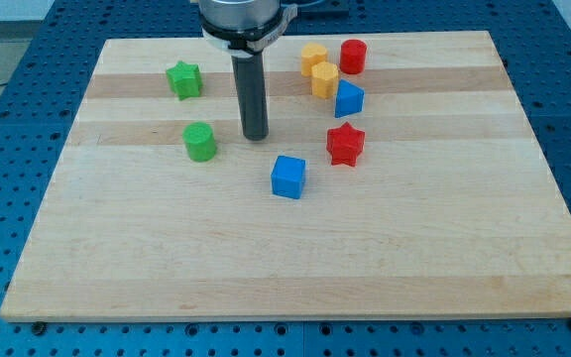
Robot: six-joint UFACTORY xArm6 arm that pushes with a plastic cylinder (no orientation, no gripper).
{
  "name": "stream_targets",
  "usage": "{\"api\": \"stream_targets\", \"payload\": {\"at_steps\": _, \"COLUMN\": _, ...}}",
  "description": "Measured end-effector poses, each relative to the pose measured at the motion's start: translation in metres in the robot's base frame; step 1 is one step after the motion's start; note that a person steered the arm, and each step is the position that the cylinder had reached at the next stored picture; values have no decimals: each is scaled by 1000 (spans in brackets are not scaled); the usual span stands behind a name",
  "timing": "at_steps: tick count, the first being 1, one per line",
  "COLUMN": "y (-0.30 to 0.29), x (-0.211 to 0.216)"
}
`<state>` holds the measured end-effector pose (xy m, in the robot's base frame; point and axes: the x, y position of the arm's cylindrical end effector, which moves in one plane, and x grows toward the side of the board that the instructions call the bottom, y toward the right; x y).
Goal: Slightly push the green circle towards left
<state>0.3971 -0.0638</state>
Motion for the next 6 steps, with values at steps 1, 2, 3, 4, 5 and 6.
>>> {"api": "stream_targets", "payload": {"at_steps": 1, "y": -36, "x": 16}}
{"api": "stream_targets", "payload": {"at_steps": 2, "y": -37, "x": -39}}
{"api": "stream_targets", "payload": {"at_steps": 3, "y": -40, "x": -82}}
{"api": "stream_targets", "payload": {"at_steps": 4, "y": -52, "x": -147}}
{"api": "stream_targets", "payload": {"at_steps": 5, "y": -81, "x": -180}}
{"api": "stream_targets", "payload": {"at_steps": 6, "y": -110, "x": -160}}
